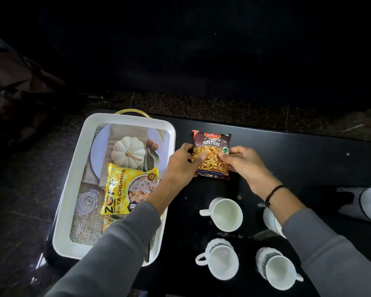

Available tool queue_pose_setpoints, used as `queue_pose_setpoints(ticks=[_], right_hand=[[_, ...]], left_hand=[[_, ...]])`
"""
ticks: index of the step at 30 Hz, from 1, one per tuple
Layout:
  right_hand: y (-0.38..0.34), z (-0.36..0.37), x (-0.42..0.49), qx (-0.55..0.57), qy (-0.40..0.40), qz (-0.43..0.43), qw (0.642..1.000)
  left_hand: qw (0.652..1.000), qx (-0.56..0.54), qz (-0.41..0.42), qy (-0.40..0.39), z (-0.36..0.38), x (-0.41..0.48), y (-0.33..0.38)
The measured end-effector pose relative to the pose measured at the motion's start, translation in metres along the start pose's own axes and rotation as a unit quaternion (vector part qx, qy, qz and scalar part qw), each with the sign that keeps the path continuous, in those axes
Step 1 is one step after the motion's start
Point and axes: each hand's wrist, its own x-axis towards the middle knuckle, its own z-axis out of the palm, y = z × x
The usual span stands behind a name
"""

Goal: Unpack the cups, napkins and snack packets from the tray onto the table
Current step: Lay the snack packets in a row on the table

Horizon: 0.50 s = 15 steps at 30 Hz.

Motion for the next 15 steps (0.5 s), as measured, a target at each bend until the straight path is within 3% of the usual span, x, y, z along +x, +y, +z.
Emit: queue_pose_setpoints(ticks=[3,8,11,15], right_hand=[[0.003,0.002,0.000,-0.023,0.026,-0.015,0.999],[-0.001,0.004,-0.020,-0.153,0.118,-0.096,0.977],[-0.009,0.009,-0.037,-0.183,0.122,-0.140,0.965],[-0.024,0.034,-0.059,-0.194,0.071,-0.153,0.966]], left_hand=[[0.997,0.071,0.019,0.011,0.000,-0.001,-0.004],[0.980,0.184,0.038,0.067,-0.004,-0.013,-0.001],[0.986,0.139,0.043,0.082,-0.012,-0.024,0.001],[0.991,0.078,0.042,0.102,-0.035,-0.041,-0.007]])
